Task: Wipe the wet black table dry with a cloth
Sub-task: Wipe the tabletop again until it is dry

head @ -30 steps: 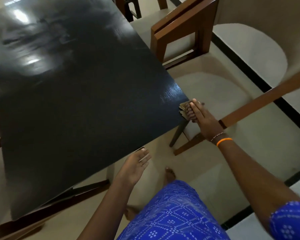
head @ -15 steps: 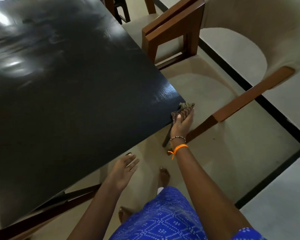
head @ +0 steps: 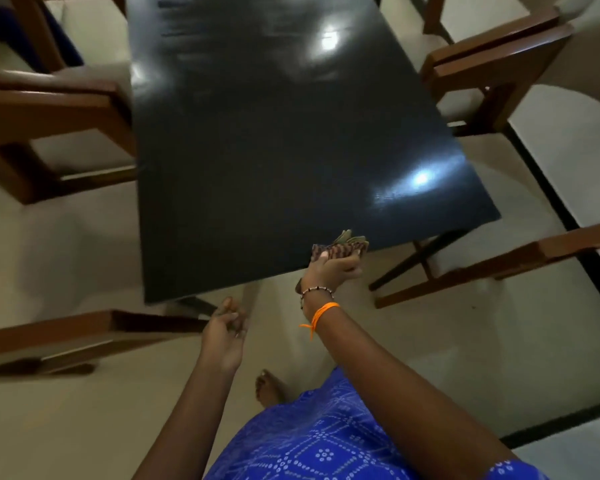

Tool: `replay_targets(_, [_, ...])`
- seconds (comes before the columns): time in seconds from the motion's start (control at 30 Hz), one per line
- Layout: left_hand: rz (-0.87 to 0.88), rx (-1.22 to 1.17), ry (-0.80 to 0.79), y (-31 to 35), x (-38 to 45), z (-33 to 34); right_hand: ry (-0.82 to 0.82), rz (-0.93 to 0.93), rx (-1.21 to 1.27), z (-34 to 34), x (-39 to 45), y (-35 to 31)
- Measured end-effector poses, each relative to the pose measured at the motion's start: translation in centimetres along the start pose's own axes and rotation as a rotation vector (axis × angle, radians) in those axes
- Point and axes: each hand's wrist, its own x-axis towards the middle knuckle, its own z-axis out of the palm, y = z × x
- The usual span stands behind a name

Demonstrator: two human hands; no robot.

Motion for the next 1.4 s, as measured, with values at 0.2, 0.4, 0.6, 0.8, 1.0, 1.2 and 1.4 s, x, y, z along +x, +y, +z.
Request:
replay_targets(0.2, [0.187,-0.133,0.067,4.5,0.7,-5.6,-0.186,0.084,-0.079,4.0,-8.4,0.5])
replay_targets(0.4, [0.234,-0.143,0.055,5.8,0.7,-7.3,-0.321,0.084,-0.18,6.4,-13.7,0.7])
replay_targets(0.6, [0.211,-0.137,0.01,7.2,0.7,-9.5,-0.524,0.0,-0.331,8.4,-19.0,2.0])
replay_targets(0.8, [0.198,-0.034,0.009,7.7,0.4,-12.5,-0.634,-0.034,-0.467,9.7,-20.8,2.9])
replay_targets(1.0, [0.248,0.084,0.026,7.2,-1.0,-13.8,-0.743,-0.242,-0.528,9.5,-21.7,3.5])
replay_targets(1.2, [0.208,0.148,0.063,6.5,-1.7,-14.0,-1.18,-0.594,-0.706,8.6,-19.5,3.2])
replay_targets(1.4, [0.146,0.133,-0.139,5.2,-2.7,-10.7,-1.356,-0.67,-0.722,5.3,-14.7,1.5])
